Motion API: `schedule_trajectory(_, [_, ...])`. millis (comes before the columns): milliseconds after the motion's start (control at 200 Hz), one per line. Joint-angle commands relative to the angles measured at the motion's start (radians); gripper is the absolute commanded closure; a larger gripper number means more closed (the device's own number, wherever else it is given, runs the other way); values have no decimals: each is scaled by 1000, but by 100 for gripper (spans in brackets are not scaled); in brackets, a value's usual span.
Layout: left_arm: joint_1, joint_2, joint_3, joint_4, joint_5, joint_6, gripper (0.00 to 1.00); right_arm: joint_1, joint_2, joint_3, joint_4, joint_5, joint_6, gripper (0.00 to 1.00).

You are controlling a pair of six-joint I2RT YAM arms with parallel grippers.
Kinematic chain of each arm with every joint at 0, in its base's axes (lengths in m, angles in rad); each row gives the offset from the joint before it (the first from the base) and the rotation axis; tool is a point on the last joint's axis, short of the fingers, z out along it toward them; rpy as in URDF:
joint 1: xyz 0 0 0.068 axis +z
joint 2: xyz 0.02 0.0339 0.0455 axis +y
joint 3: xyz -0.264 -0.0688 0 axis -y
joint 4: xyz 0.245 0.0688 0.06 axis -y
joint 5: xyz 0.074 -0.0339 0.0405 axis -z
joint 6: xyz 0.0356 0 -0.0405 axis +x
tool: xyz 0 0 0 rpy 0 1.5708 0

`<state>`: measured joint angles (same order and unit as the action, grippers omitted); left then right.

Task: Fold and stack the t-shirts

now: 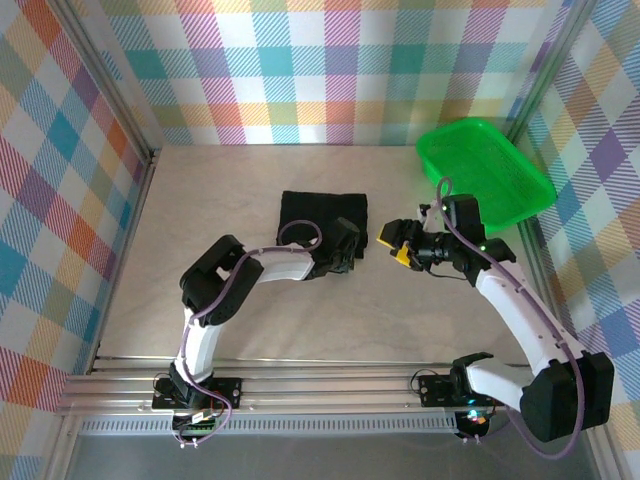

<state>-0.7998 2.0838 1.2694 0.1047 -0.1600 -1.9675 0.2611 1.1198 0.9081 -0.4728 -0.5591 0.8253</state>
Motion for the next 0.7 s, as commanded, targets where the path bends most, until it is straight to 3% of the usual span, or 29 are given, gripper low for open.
schedule_trajectory(0, [59,41,29,-36,-53,-21,91,-6,6,35,-9,-6,-9,34])
schedule_trajectory(55, [91,44,26,-19,-52,-18,100,-6,6,43,-15,3,-9,35])
schedule_trajectory(300, [308,-3,-54,46,28,139,100,-12,26,78,-31,16,-20,35])
schedule_trajectory(535, [588,-27,-82,54,217,467,100,-15,45,72,-5,18,-9,35])
schedule_trajectory(700, [756,11,-5,-63,359,708,100,-16,58,62,14,17,-8,35])
